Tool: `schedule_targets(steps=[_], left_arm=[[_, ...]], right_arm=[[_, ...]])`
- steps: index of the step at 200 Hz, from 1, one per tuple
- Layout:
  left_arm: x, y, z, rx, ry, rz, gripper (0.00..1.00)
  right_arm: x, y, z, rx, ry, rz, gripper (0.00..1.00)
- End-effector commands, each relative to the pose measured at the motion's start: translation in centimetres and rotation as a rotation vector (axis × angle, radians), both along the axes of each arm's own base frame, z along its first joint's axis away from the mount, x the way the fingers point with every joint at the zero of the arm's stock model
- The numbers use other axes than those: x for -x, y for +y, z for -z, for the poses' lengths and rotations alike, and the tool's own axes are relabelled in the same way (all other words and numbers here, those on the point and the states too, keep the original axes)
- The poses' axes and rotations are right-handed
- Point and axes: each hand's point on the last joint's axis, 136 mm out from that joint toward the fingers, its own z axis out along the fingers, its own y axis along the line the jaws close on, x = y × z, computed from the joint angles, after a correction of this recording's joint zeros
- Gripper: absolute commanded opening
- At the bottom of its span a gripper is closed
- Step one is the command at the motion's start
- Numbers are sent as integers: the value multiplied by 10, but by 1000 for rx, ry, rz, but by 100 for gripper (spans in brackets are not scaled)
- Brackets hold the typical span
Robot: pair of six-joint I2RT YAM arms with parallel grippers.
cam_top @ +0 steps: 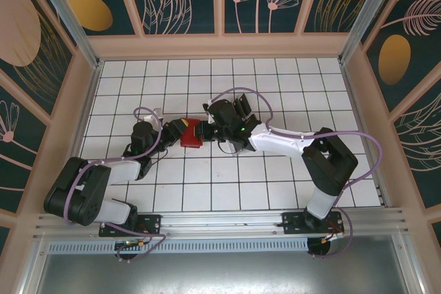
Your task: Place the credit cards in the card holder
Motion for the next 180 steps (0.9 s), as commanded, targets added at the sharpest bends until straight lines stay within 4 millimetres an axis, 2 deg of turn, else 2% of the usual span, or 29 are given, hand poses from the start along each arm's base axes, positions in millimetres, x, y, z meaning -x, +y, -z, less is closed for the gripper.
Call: schedule_targets(steps=[1, 6, 93, 153, 168, 180], left_arm=[[-1, -1, -6, 7, -40, -3, 7], [-2, -1, -6, 4, -40, -5, 0], [-2, 6, -6, -39, -53, -36, 0], [-2, 7, -5, -44, -52, -38, 0], [-2, 7, -7, -44, -56, -39, 0], [-2, 7, -8, -47, -56, -41, 0]], right_arm=[[-1, 6, -16, -46, -24, 1, 0], [-1, 4, -15, -42, -24, 4, 0], [4, -46, 4, -4, 0, 93, 0], [5, -44, 0, -20, -6, 79, 0], [5, -44, -1, -22, -10, 82, 19], [4, -44, -2, -23, -11, 81, 30]])
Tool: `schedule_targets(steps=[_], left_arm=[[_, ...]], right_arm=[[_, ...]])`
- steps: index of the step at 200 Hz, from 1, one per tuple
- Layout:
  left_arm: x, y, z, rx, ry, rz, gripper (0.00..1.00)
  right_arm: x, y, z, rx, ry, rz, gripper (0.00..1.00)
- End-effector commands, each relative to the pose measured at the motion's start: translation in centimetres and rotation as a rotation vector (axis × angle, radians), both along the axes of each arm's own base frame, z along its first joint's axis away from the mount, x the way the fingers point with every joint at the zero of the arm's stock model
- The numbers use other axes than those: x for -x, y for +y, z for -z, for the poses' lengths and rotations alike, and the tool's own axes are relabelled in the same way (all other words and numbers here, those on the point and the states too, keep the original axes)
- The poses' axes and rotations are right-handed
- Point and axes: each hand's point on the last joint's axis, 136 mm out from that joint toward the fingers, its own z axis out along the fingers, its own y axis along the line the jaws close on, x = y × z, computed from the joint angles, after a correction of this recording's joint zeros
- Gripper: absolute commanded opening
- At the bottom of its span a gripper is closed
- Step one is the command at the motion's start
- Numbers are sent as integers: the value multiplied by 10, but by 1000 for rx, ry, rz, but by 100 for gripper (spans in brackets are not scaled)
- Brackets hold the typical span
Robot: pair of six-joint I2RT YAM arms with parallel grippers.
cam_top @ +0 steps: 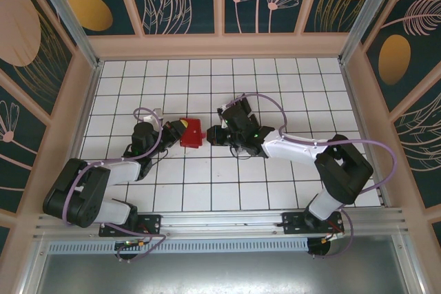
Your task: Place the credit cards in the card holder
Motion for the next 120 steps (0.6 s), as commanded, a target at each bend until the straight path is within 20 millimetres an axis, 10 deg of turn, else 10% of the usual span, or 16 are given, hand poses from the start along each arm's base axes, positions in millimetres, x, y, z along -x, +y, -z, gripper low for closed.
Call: schedule_targets(steps=[1, 120], left_arm=[[-1, 4, -9, -15, -43, -9, 0], [0, 4, -8, -24, -43, -6, 0]], right_arm=[[-3, 1, -16, -33, -29, 11, 30], [-4, 19, -29, -39, -64, -16, 52]])
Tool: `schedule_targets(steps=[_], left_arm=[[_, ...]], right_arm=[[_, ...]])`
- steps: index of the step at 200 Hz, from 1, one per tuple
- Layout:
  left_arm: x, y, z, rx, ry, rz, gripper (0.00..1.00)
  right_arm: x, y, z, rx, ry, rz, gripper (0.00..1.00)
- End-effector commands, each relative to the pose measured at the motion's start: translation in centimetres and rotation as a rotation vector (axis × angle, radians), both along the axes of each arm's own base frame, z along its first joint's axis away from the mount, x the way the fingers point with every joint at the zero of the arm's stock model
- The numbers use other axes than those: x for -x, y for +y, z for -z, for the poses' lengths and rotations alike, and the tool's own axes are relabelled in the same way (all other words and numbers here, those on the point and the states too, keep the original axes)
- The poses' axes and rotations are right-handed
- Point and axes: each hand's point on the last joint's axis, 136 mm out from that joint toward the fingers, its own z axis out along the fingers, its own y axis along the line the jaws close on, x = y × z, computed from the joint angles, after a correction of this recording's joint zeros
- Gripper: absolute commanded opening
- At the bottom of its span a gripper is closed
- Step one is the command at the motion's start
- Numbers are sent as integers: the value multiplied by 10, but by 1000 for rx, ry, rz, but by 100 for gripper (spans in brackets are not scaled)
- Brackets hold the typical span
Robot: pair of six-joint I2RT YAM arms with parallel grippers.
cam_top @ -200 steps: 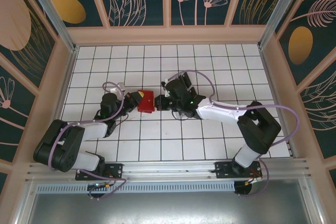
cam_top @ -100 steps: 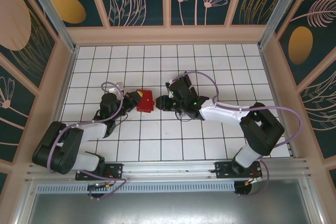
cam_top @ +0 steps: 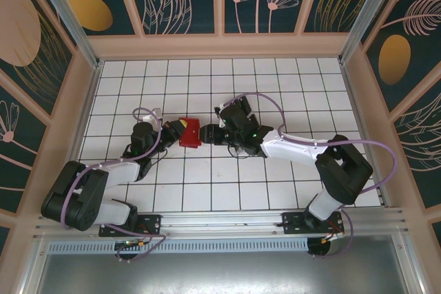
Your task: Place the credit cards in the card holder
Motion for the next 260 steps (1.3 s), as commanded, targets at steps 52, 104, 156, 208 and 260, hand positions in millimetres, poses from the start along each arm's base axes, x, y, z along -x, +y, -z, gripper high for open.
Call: schedule_targets(steps=[52, 104, 156, 208, 260], left_arm=[[-1, 2, -10, -3, -41, -7, 0], [3, 5, -7, -9, -33, -13, 0], [5, 21, 29, -142, 51, -68, 34], [10, 34, 54, -280, 110, -82, 76], [9, 23, 41, -261, 73, -28, 80]], right_arm=[[-19, 12, 1, 26, -25, 14, 51], [-20, 7, 11, 45, -14, 26, 16], [-8, 2, 2, -15, -24, 4, 0], [4, 8, -5, -82, -7, -51, 0], [8, 16, -18, -112, -19, -71, 0]])
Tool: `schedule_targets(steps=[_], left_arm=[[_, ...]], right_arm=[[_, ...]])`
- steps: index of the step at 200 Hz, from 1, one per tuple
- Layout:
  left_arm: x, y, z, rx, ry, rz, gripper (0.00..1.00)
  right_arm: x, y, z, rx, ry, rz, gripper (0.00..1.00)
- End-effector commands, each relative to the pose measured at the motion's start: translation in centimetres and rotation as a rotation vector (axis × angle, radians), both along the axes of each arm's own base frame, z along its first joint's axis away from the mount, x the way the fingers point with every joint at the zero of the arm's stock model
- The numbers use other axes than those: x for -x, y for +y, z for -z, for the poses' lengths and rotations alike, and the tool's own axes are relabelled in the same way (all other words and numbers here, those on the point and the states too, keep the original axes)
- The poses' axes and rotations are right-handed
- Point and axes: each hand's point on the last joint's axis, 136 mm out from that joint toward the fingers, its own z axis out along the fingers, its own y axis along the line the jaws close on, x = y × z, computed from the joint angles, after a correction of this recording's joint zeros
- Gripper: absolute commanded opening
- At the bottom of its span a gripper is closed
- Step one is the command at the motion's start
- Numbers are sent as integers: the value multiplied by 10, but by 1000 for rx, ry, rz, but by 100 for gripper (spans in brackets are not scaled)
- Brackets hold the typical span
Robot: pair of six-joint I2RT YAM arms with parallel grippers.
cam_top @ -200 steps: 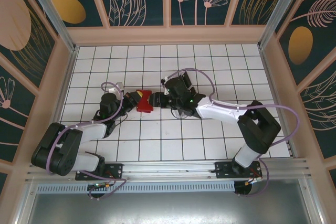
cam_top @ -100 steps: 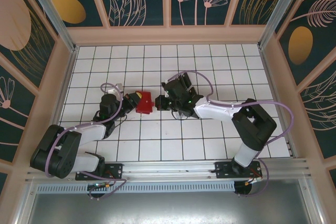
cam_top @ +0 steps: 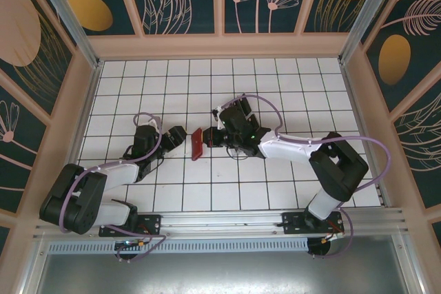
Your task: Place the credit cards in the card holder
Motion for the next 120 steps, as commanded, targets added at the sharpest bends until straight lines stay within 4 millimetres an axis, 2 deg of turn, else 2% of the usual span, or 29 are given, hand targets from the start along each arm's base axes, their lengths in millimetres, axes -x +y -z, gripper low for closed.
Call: schedule_targets(steps=[1, 54, 120], left_arm=[[-5, -5, -14, -4, -43, 33, 80], [-11, -14, -34, 38, -75, 64, 82], [-7, -17, -27, 48, -54, 82, 82]], right_arm=[[3, 8, -30, -79, -37, -21, 0], [5, 7, -27, -75, -33, -16, 0], [5, 5, -24, -73, -27, -7, 0]])
